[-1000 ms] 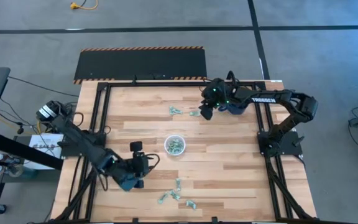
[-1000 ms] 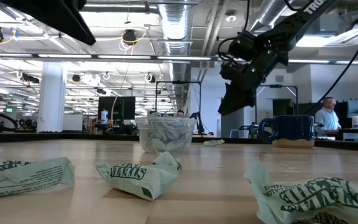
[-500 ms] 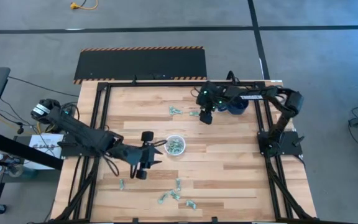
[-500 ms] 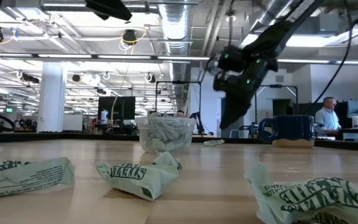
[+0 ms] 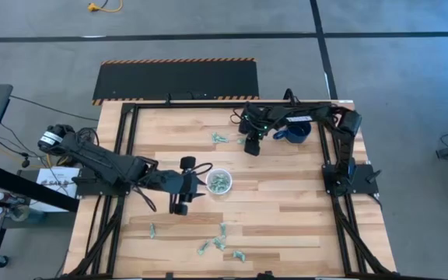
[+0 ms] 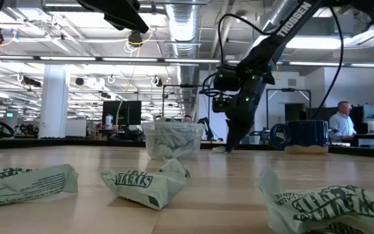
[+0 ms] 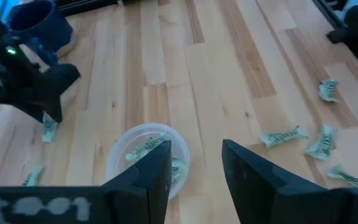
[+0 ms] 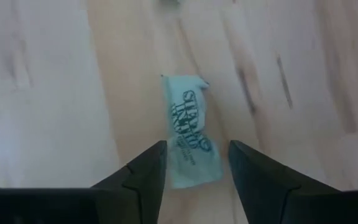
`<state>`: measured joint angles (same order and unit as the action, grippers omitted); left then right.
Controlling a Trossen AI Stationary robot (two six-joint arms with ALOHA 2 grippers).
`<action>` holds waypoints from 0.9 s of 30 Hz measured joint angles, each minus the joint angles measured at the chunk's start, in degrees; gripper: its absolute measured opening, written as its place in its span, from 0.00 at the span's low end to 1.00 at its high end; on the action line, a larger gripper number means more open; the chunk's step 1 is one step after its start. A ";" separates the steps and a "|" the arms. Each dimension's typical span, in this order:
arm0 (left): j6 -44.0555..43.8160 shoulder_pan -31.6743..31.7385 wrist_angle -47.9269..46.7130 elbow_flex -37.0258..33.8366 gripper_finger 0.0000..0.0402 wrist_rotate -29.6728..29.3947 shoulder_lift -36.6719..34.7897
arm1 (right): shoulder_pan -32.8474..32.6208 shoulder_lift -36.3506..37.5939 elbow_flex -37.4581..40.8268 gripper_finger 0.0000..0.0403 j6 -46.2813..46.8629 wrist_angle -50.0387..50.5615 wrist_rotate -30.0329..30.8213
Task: Pick and place items into bin
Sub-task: Put the stevia packet into the transparent bin
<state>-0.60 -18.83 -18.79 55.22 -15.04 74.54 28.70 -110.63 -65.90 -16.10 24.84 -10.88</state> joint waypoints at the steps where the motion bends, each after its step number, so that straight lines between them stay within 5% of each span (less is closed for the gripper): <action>1: 0.00 0.24 0.05 0.00 0.33 -0.15 0.00 | -0.20 -0.29 -0.39 0.41 0.00 0.22 0.55; 13: 0.90 0.94 0.13 -0.42 0.33 -0.35 0.00 | -1.35 -0.28 -0.47 0.19 0.04 0.17 2.15; 19: 0.70 1.58 6.71 -7.68 0.33 -0.43 0.02 | -1.76 0.03 -0.33 0.02 1.05 0.48 1.86; 27: -1.50 2.62 15.25 -13.99 0.33 -0.62 0.04 | -6.44 6.13 -0.25 0.01 3.41 2.71 4.26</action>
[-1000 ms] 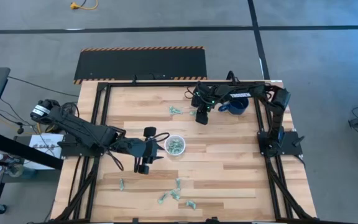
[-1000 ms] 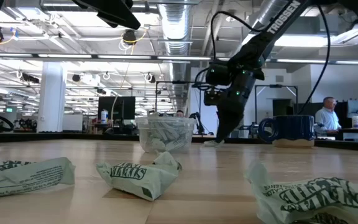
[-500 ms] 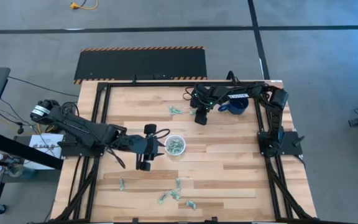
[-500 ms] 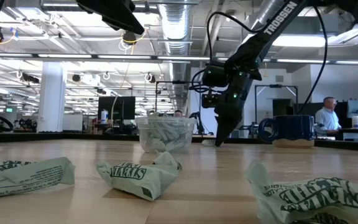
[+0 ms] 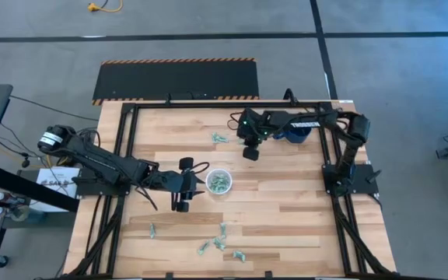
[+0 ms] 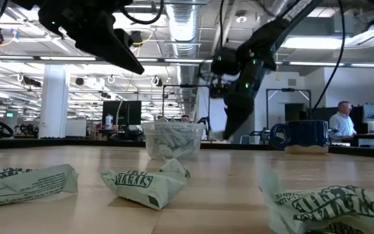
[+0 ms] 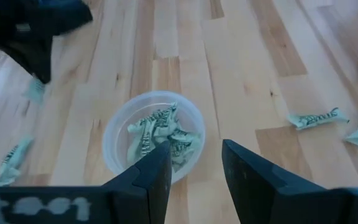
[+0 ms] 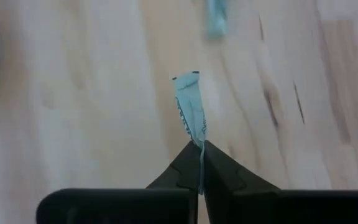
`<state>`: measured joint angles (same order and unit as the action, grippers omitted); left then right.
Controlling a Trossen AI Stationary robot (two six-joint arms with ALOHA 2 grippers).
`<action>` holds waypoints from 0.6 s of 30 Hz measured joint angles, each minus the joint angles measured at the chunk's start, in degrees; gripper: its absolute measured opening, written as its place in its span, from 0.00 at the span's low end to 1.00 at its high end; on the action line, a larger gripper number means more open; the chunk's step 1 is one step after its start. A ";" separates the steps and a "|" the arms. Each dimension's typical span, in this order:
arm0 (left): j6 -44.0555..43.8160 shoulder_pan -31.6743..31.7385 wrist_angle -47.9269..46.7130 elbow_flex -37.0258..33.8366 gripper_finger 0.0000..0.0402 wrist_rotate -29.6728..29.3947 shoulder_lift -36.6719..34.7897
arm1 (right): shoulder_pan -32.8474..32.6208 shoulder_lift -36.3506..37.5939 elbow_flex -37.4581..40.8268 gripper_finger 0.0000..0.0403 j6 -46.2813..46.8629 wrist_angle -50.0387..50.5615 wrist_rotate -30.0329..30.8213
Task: Pick and place items into bin
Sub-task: Put the stevia packet into the transparent bin
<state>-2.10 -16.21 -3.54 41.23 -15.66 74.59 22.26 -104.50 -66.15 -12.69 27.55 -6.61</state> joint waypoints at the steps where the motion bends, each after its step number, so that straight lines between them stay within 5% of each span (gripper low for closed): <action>1: -0.49 -0.03 0.43 -0.40 0.33 0.03 0.00 | -1.19 1.26 0.00 0.01 0.77 0.00 0.50; 9: -7.79 -2.30 -1.14 -2.53 0.33 0.00 0.00 | -12.38 7.77 -0.07 0.00 6.87 -7.80 0.56; 18: -13.73 -4.42 -4.07 -2.53 0.33 -0.07 0.00 | -21.27 5.95 -0.06 0.00 10.42 -15.34 0.60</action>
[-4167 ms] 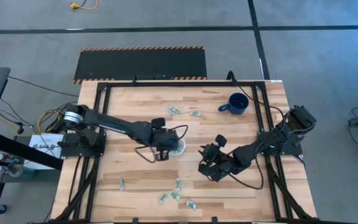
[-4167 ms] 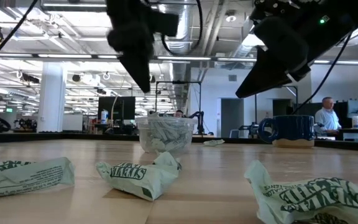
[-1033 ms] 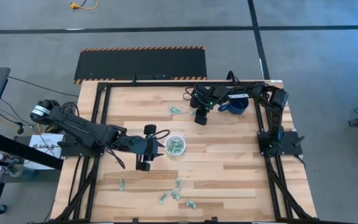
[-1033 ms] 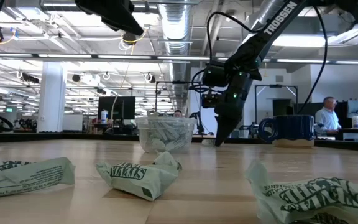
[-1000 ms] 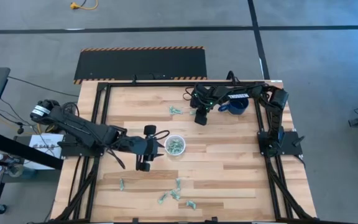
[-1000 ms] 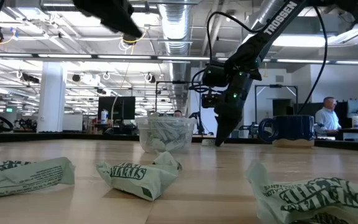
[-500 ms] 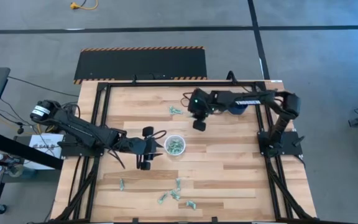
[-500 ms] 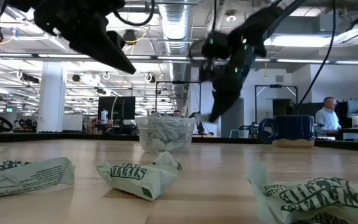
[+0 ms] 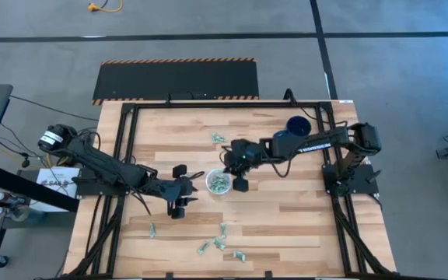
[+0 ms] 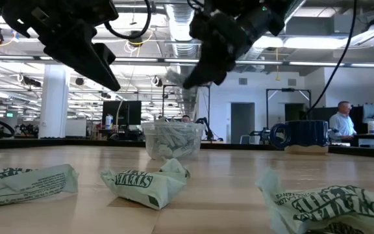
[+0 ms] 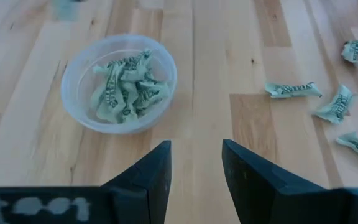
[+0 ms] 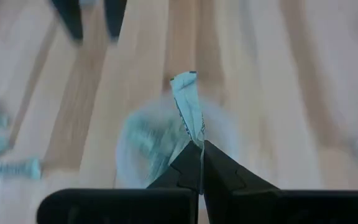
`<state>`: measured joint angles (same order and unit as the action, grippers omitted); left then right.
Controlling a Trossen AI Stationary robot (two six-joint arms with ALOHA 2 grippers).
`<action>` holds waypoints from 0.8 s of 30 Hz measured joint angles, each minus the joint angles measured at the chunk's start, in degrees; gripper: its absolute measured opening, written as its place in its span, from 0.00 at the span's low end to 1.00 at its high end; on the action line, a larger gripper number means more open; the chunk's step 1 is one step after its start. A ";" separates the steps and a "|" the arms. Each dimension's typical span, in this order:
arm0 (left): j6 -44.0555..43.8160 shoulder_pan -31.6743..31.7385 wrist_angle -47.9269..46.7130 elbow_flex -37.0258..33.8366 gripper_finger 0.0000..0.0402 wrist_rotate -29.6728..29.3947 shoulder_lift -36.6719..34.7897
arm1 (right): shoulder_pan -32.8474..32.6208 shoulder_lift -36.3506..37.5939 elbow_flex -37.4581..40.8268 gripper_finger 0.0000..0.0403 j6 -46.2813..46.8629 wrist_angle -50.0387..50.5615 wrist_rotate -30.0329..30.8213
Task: Pick and place items into bin
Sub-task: Put the stevia packet into the transparent bin
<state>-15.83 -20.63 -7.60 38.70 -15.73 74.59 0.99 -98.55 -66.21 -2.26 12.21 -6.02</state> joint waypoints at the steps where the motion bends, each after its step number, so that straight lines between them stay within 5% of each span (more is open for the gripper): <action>1: -0.63 -0.11 -0.07 0.00 0.33 0.00 0.00 | -0.36 -0.29 0.17 0.00 0.54 -0.03 -0.02; 24: -3.54 -0.25 -1.92 -0.02 0.33 -1.46 0.00 | -0.61 -4.73 -0.04 0.03 2.44 -2.25 -0.85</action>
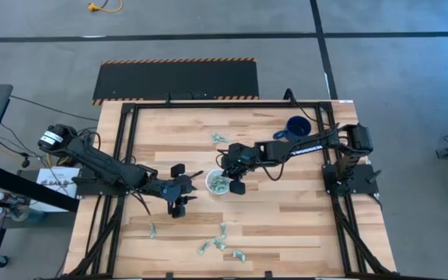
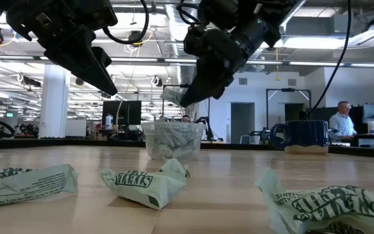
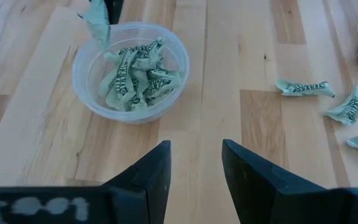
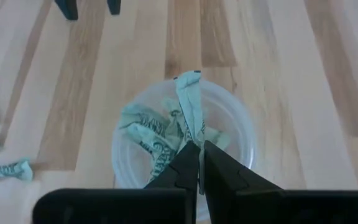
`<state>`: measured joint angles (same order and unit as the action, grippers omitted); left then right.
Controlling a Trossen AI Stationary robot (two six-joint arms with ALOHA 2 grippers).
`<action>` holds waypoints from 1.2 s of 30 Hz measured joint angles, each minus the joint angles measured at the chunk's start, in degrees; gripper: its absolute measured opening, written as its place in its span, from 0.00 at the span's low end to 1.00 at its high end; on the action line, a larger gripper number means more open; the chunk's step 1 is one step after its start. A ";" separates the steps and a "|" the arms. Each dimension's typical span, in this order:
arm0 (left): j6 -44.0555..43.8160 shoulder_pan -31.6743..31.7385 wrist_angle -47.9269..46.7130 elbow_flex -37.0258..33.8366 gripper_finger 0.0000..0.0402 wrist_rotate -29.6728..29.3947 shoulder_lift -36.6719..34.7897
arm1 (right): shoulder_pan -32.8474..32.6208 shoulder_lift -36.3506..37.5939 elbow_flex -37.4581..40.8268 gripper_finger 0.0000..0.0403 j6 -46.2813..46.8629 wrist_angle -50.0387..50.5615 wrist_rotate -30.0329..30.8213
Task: Pick and place items into bin
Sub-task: Put the stevia packet into the transparent bin
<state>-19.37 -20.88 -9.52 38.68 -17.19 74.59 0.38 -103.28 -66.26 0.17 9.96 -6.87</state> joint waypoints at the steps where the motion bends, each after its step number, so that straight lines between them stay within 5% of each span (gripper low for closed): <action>1: -0.04 0.00 0.00 0.00 0.33 -0.03 0.00 | 0.00 0.00 0.00 0.04 0.01 0.11 -0.60; 12: -0.20 0.00 0.00 0.00 0.33 -0.13 0.00 | 0.16 0.00 0.00 0.19 1.46 0.00 -2.19; 22: -4.47 -0.59 -2.90 0.02 0.33 1.94 0.00 | 0.41 4.98 0.00 0.20 -2.12 5.68 -0.65; 29: -21.83 -4.14 -14.70 0.02 0.33 11.38 0.00 | -1.33 10.19 1.97 0.20 -2.19 10.78 7.24; 36: -52.38 -9.03 -22.91 0.02 0.33 26.18 0.00 | -1.54 13.14 9.70 0.20 1.54 10.24 14.21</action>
<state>-71.75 -29.91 -32.43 38.70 8.99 74.59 -1.16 -90.15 -56.56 1.71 20.20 7.35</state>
